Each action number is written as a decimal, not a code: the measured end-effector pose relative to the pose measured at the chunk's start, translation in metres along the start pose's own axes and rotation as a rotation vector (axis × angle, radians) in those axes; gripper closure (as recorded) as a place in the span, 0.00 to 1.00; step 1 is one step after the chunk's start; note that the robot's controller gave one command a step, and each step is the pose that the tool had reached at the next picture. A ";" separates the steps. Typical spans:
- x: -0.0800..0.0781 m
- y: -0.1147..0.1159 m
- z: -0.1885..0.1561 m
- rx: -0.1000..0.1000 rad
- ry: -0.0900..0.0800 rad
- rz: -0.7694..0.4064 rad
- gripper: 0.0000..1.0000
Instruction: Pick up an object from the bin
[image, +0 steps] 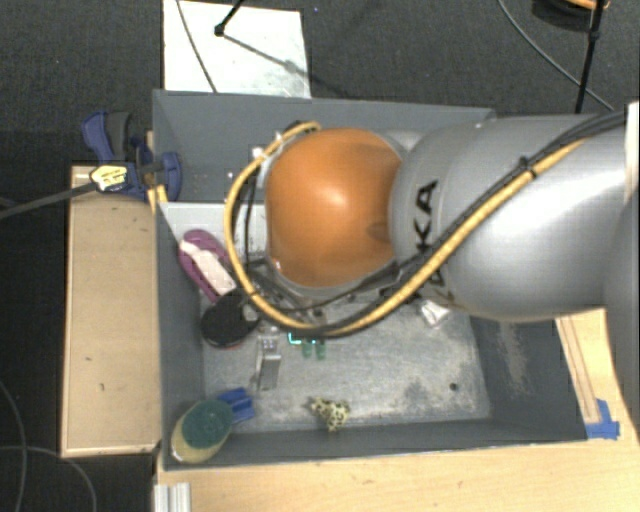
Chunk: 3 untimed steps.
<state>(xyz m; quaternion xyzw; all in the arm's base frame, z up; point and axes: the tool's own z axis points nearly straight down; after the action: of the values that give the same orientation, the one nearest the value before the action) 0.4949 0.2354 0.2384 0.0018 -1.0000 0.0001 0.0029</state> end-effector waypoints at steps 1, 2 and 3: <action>-0.097 -0.040 0.164 0.001 -0.017 -0.295 0.00; -0.093 0.015 0.164 -0.001 -0.019 -0.525 0.00; -0.102 -0.005 0.163 -0.002 -0.022 -0.745 0.00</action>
Offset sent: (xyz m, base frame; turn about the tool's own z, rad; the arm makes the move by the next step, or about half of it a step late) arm 0.0909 -0.0376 -0.1684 -0.2983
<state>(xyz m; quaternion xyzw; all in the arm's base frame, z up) 0.5958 0.2302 0.0743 0.3656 -0.9307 -0.0017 -0.0082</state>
